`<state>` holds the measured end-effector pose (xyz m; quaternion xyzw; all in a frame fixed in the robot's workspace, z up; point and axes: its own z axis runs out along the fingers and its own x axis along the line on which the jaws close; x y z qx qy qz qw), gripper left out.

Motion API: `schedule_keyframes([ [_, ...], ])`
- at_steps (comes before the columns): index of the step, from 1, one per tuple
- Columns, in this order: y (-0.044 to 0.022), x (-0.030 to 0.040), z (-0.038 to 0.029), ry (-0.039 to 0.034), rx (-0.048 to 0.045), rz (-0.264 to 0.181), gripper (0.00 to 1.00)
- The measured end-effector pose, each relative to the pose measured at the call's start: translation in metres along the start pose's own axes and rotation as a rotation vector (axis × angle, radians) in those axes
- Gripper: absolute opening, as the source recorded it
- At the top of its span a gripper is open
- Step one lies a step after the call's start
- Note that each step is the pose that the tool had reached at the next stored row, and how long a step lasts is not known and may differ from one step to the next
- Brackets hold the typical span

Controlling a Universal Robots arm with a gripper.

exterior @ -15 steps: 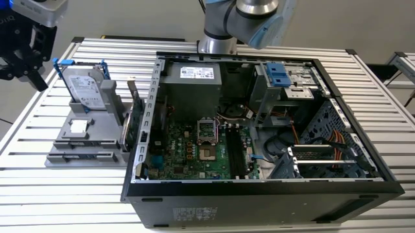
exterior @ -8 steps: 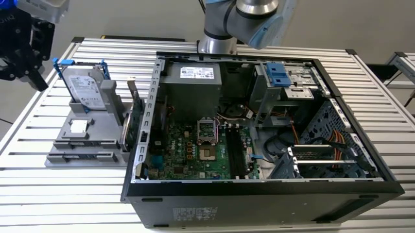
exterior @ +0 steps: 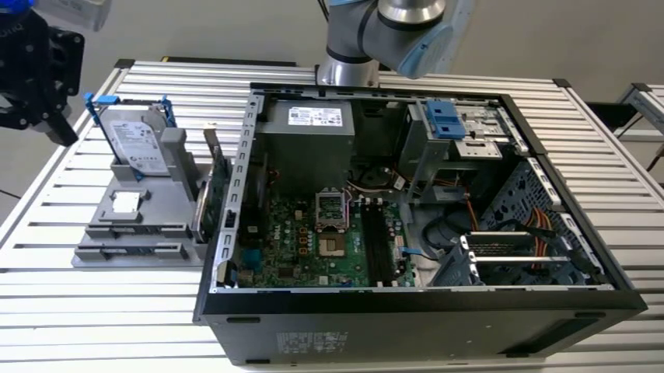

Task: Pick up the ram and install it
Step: 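Pick up the ram and move it above insertion slot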

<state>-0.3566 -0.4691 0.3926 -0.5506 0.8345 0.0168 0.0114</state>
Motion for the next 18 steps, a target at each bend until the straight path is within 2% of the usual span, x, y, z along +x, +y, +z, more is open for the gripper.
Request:
schedule_keyframes([
  [5, 0.0, 0.0, 0.0, -0.0007, 0.0085, -0.075, 0.0],
  [18, 0.0001, 0.0, 0.0, 0.0008, 0.0022, -0.262, 0.0],
])
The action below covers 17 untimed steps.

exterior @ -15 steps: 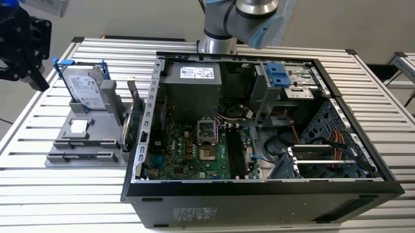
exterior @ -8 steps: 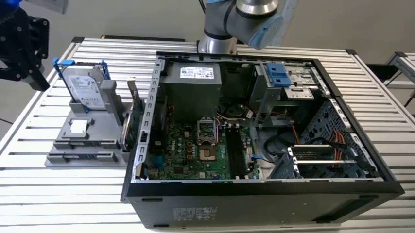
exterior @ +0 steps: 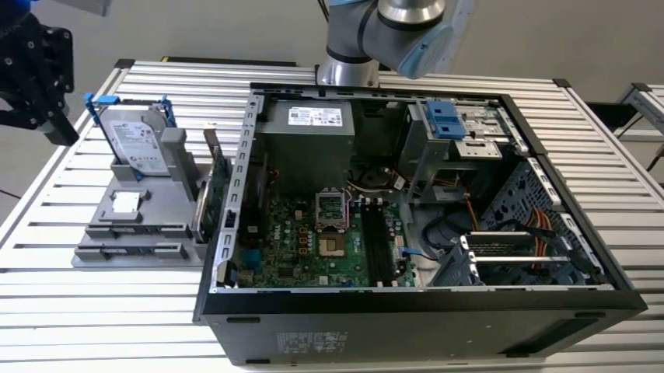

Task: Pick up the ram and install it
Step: 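Pick up the ram and move it above insertion slot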

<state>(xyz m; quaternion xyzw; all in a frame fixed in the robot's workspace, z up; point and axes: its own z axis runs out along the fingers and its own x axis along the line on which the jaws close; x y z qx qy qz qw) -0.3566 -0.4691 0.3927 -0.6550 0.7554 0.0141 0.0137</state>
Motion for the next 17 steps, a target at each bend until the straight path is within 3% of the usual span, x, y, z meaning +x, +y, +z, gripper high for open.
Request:
schedule_keyframes([
  [17, 0.0, 0.0, 0.0, 0.0008, -0.0092, -0.241, 0.0],
])
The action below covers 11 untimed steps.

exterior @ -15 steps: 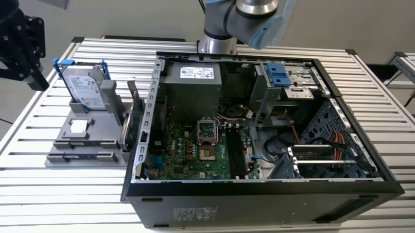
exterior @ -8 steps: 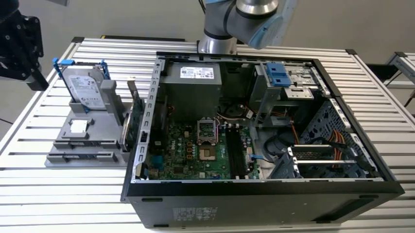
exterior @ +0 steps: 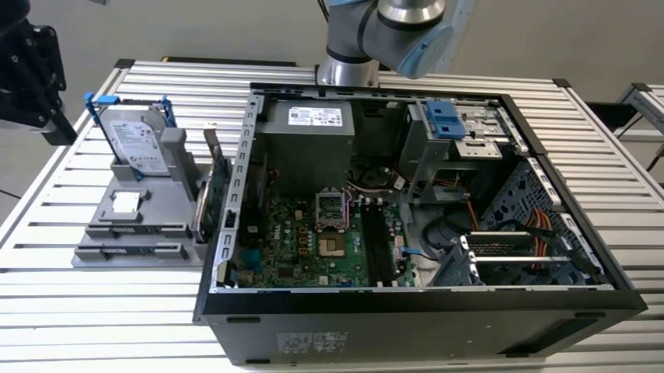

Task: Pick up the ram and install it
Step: 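Pick up the ram and move it above insertion slot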

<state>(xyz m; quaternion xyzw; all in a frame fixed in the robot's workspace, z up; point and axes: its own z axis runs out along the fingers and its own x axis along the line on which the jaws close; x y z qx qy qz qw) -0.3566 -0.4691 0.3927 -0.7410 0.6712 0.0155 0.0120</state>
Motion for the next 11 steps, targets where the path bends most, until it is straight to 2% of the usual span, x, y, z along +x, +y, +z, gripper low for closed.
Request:
schedule_keyframes([
  [2, 0.0, 0.0, 0.0, 0.0, -0.0005, -0.012, 0.0],
  [11, 0.0, 0.0, 0.0, 0.0001, -0.0006, -0.015, 0.0],
])
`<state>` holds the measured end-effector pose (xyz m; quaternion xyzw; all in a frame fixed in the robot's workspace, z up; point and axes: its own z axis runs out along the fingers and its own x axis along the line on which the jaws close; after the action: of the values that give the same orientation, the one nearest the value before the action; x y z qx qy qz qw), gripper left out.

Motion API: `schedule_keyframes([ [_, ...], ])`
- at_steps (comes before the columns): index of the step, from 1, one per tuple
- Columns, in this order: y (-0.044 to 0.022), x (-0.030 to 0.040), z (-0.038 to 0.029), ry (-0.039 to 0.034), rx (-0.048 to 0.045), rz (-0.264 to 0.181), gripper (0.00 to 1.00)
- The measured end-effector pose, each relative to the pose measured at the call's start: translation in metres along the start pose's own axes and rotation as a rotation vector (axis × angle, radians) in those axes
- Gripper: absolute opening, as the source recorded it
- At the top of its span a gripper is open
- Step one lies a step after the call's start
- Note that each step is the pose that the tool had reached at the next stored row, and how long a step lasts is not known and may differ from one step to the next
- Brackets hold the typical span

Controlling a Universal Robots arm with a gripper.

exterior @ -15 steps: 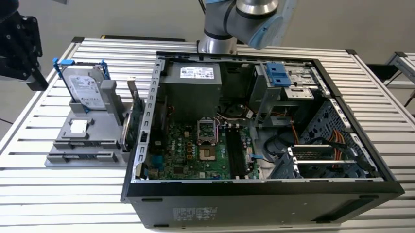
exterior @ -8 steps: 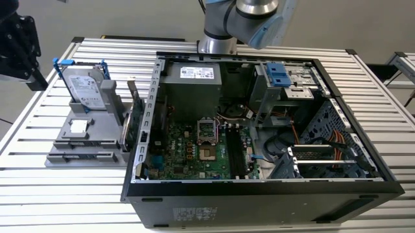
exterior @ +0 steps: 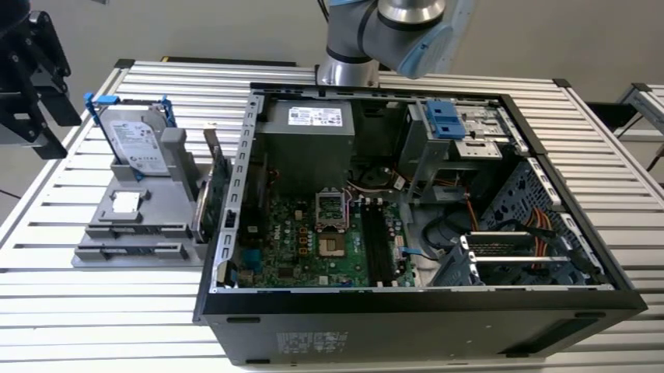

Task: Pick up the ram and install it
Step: 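Pick up the ram and move it above insertion slot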

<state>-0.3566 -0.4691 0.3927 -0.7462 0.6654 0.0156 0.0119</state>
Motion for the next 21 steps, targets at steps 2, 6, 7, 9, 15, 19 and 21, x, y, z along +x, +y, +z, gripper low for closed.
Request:
schedule_keyframes([
  [2, 0.0, 0.0, 0.0, 0.0, 0.0001, 0.0, 0.0],
  [6, -0.0001, 0.0, 0.0002, -0.0001, 0.0001, 0.004, 0.0],
  [7, -0.0001, 0.0, 0.0004, -0.0001, 0.0003, 0.009, 0.0],
  [9, -0.0001, -0.0002, 0.001, -0.0001, 0.0009, 0.021, 0.0],
  [15, -0.0002, -0.0016, 0.003, -0.0002, 0.0026, 0.065, 0.0],
  [19, -0.0003, -0.0021, 0.0045, -0.0002, 0.0034, 0.088, 0.0],
  [21, -0.0004, -0.0022, 0.0052, -0.0002, 0.0035, 0.091, 0.0],
])
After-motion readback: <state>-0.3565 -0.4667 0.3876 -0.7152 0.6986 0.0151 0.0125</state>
